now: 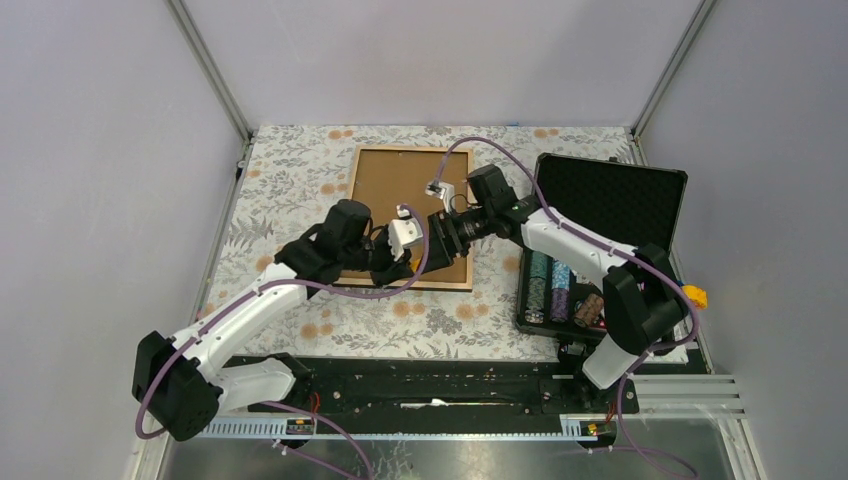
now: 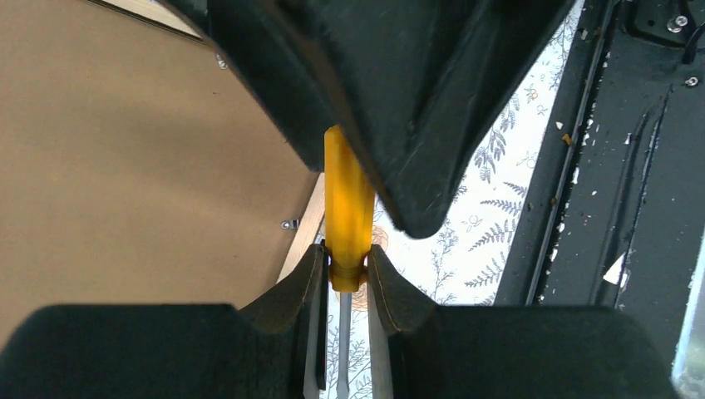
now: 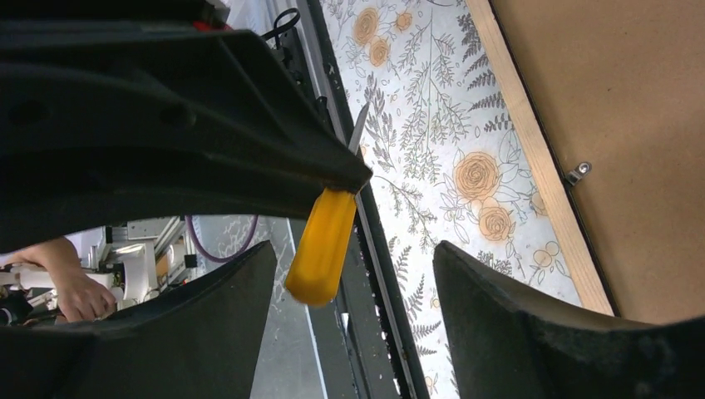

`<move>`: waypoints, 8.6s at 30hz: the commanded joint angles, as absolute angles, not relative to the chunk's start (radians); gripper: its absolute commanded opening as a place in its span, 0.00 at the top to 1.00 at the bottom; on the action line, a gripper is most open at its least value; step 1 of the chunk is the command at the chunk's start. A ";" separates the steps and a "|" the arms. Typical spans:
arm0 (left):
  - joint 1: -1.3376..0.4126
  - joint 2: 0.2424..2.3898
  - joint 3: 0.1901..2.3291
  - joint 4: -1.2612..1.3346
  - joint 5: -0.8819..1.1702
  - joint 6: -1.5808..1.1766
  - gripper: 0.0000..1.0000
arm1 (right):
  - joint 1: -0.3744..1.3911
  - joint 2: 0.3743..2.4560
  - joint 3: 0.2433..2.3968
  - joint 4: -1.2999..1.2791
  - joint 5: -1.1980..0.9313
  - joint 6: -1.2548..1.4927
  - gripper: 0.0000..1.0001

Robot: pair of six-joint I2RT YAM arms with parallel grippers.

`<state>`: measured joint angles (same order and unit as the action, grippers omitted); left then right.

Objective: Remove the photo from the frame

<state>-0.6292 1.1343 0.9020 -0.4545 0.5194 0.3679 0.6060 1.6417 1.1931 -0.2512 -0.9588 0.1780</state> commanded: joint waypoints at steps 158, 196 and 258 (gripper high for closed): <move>-0.690 1.620 1.011 -0.402 0.315 0.784 0.31 | 0.461 1.606 1.328 -0.615 -0.354 -0.163 1.00; -0.890 1.637 0.839 -0.360 0.408 0.666 0.84 | 0.560 1.540 1.194 -0.570 -0.153 -0.200 1.00; -0.915 1.640 0.832 -0.352 0.377 0.682 0.86 | 0.613 1.651 1.249 -0.584 0.066 -0.277 1.00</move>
<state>-0.8894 1.6184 0.8726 -0.2901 0.3187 0.6834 0.5980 1.6314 1.2388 -0.6067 -0.0029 -0.2581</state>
